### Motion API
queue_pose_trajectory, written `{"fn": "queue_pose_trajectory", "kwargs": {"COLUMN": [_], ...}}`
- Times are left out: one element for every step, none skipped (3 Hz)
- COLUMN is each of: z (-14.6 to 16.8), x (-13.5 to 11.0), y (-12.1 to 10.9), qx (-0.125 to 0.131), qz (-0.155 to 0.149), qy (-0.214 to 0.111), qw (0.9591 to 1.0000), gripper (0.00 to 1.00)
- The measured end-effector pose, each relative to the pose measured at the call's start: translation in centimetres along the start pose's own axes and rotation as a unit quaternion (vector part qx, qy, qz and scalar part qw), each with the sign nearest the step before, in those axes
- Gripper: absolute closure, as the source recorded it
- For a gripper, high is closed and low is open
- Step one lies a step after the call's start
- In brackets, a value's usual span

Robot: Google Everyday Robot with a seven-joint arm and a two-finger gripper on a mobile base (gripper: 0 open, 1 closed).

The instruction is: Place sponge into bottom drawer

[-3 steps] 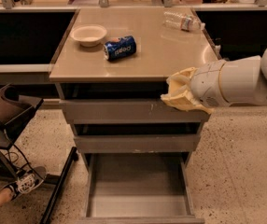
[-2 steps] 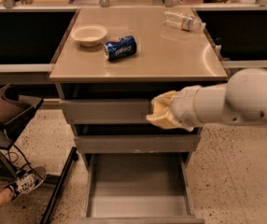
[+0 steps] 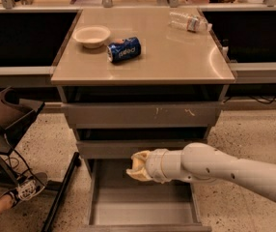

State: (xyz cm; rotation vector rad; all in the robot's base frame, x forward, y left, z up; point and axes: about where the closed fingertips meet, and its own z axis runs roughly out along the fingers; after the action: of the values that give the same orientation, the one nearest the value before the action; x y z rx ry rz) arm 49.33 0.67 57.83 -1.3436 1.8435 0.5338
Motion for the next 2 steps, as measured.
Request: {"fn": "queue_pose_trajectory", "kwargs": {"z": [0.0,3.2], "x": [0.0,3.2], "y": [0.0,0.0], "qx": [0.0,-0.009], "qz": [0.0,0.02], "qy": [0.0,-0.001], "qw": [1.0,0.9998], "gripper": [1.0,1.0]}}
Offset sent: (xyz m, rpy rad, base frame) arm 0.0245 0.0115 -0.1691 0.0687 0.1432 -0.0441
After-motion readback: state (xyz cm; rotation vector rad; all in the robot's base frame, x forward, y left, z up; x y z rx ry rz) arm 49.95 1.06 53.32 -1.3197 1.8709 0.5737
